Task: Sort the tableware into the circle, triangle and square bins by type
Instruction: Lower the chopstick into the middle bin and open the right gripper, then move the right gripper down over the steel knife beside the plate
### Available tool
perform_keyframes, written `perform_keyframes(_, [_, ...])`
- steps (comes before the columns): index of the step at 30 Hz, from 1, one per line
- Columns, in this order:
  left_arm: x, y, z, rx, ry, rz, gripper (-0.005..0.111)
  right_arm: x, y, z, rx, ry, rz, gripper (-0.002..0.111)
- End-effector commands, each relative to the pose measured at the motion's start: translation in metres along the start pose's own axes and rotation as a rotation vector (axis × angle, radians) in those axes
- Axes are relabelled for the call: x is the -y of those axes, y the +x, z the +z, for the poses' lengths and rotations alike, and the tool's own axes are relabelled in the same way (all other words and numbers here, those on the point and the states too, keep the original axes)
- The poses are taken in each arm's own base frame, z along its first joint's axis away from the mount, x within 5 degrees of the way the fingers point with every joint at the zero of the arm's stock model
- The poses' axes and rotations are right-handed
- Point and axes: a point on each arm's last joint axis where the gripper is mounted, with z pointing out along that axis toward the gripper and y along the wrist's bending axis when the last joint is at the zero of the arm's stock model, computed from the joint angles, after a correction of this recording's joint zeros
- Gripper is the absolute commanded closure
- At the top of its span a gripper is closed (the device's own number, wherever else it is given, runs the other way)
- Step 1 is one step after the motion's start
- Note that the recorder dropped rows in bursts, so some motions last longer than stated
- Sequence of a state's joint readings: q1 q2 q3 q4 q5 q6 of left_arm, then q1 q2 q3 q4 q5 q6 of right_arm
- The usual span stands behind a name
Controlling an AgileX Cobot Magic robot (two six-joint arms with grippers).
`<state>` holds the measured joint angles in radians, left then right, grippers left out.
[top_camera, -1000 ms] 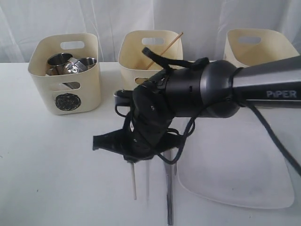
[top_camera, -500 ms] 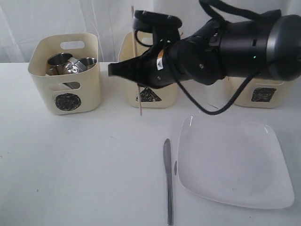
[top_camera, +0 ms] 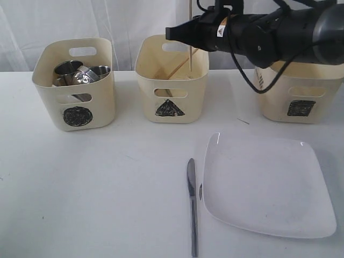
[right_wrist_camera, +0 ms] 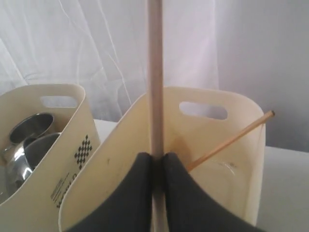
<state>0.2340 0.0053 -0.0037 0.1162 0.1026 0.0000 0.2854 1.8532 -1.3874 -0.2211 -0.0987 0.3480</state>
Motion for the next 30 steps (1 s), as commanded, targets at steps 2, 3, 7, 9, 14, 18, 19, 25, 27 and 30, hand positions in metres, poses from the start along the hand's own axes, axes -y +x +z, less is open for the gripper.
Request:
perform_keyframes(2, [0.000,0.001,0.000,0.006,0.000,-0.010,0.050,0.003,-0.002,0.036,0.056,-0.003,-0.035,0.108])
perform_keyframes(3, [0.000,0.001,0.000,0.006,0.000,-0.010,0.050,0.003,-0.003,0.042,0.061,-0.003,-0.038,0.108])
perform_keyframes(7, [0.000,0.001,0.000,0.006,0.000,-0.010,0.050,0.007,0.010,0.072,0.027,0.009,-0.023,0.108])
perform_keyframes(9, [0.000,0.001,0.000,0.006,0.000,-0.010,0.050,0.009,0.019,0.085,-0.012,0.020,-0.038,0.108])
perform_keyframes(14, [0.000,0.001,0.000,0.006,0.000,-0.010,0.050,0.013,0.035,0.104,-0.131,0.049,-0.069,0.099])
perform_keyframes(18, [0.000,0.001,0.000,0.006,0.000,-0.010,0.050,0.013,0.034,0.104,-0.142,0.052,-0.069,0.081])
perform_keyframes(19, [0.000,0.001,0.000,0.006,0.000,-0.010,0.050,0.013,0.032,0.103,-0.146,0.053,-0.067,0.076])
perform_keyframes(25, [0.000,0.001,0.000,0.006,0.000,-0.010,0.050,0.006,0.020,0.091,-0.171,0.050,-0.045,0.071])
perform_keyframes(27, [0.000,0.001,0.000,0.006,0.000,-0.010,0.050,0.004,0.017,0.084,-0.181,0.051,-0.045,0.071])
perform_keyframes(30, [0.000,0.001,0.000,0.006,0.000,-0.010,0.050,0.001,0.017,0.065,-0.243,0.057,-0.031,0.071])
